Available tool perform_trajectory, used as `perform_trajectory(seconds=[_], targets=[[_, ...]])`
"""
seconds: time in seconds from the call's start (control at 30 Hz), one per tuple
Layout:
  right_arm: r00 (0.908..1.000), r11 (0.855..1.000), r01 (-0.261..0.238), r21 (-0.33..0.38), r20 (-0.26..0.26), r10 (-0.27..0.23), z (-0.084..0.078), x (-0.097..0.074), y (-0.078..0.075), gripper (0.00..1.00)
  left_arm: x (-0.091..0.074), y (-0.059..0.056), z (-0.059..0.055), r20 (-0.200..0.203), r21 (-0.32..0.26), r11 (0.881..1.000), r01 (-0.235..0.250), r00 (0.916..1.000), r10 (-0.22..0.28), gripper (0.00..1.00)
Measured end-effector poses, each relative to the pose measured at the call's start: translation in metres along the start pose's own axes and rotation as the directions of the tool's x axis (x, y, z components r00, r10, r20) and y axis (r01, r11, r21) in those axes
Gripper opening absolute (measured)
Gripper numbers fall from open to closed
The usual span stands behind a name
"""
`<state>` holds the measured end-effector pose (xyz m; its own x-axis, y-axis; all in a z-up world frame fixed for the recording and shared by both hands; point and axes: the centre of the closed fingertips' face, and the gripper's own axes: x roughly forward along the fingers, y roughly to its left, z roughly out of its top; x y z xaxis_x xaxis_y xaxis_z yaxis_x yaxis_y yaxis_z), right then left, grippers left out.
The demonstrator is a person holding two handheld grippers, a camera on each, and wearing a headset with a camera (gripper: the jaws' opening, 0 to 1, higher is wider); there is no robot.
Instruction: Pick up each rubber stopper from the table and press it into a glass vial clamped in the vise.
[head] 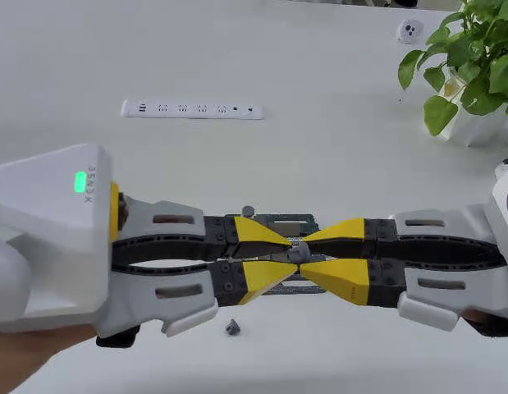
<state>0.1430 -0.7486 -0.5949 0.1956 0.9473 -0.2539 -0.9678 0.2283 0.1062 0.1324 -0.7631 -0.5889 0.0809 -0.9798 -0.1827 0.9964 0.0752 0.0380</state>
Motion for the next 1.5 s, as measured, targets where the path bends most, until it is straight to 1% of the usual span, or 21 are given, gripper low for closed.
perform_trajectory(seconds=[0.17,0.27,0.3,0.47,0.5,0.57,0.73,0.8,0.97,1.13,1.2,1.33,1.43,1.5], targets=[[0.9998,1.000,-0.013,-0.005,-0.014,0.013,-0.001,0.001,0.002,0.07,0.000,-0.002,-0.001,-0.010,-0.013,1.000,0.015,0.9998,-0.015,0.04],[0.9998,1.000,-0.018,-0.003,-0.011,0.018,0.000,0.001,0.004,0.07,-0.001,-0.002,0.000,-0.004,-0.032,0.999,0.024,0.9997,-0.024,0.04],[0.9997,1.000,-0.021,0.001,-0.007,0.022,0.001,0.001,0.004,0.07,-0.003,-0.002,0.001,0.004,-0.048,0.998,0.030,0.9996,-0.030,0.04],[0.9993,0.999,-0.036,-0.001,0.004,0.036,0.007,0.000,0.008,0.07,-0.007,-0.003,0.005,0.033,-0.082,0.996,0.047,0.9984,-0.045,0.03],[0.9991,0.999,-0.042,0.001,0.008,0.042,0.009,0.000,0.008,0.07,-0.008,-0.003,0.007,0.044,-0.097,0.994,0.053,0.9978,-0.049,0.03],[0.9985,0.999,-0.052,-0.001,0.014,0.052,0.012,0.000,0.010,0.07,-0.010,-0.004,0.009,0.056,-0.103,0.993,0.063,0.9967,-0.058,0.03],[0.9969,0.997,-0.078,-0.019,0.008,0.078,0.016,0.000,0.015,0.08,-0.013,-0.008,0.012,0.073,-0.127,0.988,0.088,0.9942,-0.079,0.03],[0.9958,0.996,-0.090,-0.020,0.013,0.090,0.018,-0.001,0.016,0.08,-0.015,-0.009,0.014,0.091,-0.149,0.984,0.102,0.9919,-0.089,0.03],[0.9932,0.993,-0.115,-0.030,0.015,0.116,0.023,-0.003,0.020,0.08,-0.018,-0.012,0.019,0.125,-0.184,0.975,0.128,0.9865,-0.106,0.03],[0.9898,0.989,-0.142,-0.051,-0.001,0.142,0.026,-0.003,0.025,0.08,-0.020,-0.016,0.021,0.145,-0.210,0.965,0.157,0.9810,-0.128,0.03],[0.9887,0.987,-0.150,-0.054,-0.006,0.150,0.026,-0.003,0.026,0.08,-0.020,-0.017,0.022,0.149,-0.215,0.963,0.164,0.9797,-0.134,0.03],[0.9855,0.984,-0.169,-0.049,0.002,0.170,0.029,-0.003,0.028,0.07,-0.024,-0.017,0.025,0.177,-0.239,0.952,0.189,0.9730,-0.149,0.03],[0.9833,0.982,-0.182,-0.047,0.002,0.182,0.032,-0.003,0.029,0.07,-0.025,-0.019,0.026,0.187,-0.248,0.947,0.204,0.9693,-0.160,0.03],[0.9812,0.980,-0.193,-0.050,0.000,0.193,0.032,-0.004,0.030,0.07,-0.026,-0.020,0.028,0.195,-0.258,0.941,0.219,0.9659,-0.171,0.03]])
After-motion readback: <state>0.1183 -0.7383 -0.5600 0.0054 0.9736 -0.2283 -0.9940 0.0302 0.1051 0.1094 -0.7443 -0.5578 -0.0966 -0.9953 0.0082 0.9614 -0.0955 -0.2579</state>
